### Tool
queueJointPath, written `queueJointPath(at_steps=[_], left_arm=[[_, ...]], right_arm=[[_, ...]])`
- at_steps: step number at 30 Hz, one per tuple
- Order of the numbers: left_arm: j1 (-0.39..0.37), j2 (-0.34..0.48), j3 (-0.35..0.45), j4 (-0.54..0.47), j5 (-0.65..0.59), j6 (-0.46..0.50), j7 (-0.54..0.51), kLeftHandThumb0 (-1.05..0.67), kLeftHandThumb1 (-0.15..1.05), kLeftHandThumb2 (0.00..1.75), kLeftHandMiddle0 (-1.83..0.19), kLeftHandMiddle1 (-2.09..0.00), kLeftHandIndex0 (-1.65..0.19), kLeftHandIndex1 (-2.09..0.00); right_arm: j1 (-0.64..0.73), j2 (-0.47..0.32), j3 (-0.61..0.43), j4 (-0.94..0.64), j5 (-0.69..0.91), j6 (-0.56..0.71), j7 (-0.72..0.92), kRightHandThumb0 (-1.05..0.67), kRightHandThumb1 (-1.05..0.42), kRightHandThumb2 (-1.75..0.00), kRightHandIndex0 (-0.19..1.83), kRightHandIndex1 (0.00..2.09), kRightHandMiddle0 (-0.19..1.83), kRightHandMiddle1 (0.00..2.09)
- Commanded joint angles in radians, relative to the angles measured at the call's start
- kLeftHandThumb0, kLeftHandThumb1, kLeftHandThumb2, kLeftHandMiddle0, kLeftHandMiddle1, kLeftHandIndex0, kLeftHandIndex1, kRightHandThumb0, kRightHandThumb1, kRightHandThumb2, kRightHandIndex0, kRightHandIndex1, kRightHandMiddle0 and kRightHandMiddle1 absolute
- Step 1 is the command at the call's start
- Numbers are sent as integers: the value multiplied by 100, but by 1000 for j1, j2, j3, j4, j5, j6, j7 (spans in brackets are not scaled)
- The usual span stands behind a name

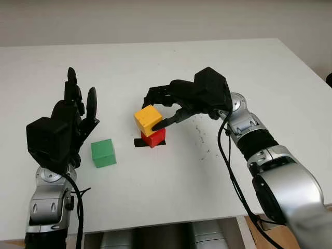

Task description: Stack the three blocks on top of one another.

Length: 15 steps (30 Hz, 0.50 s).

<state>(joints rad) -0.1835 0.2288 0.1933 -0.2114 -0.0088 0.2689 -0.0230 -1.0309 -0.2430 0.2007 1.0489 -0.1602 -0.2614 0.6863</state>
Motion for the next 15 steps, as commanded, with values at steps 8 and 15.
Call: queueJointPath(at_steps=[8,15], left_arm=[[14,0,4,-12,-4,-9,0,-82,105,64,19,0,19,0],[15,1,1,-20,2,0,3,-82,105,65,19,0,19,0]], right_arm=[[-62,5,-11,51,-15,-48,-20,-48,-92,-6,17,5,44,145],[-76,0,-18,74,-17,-58,-30,-50,-93,-5,17,5,41,150]])
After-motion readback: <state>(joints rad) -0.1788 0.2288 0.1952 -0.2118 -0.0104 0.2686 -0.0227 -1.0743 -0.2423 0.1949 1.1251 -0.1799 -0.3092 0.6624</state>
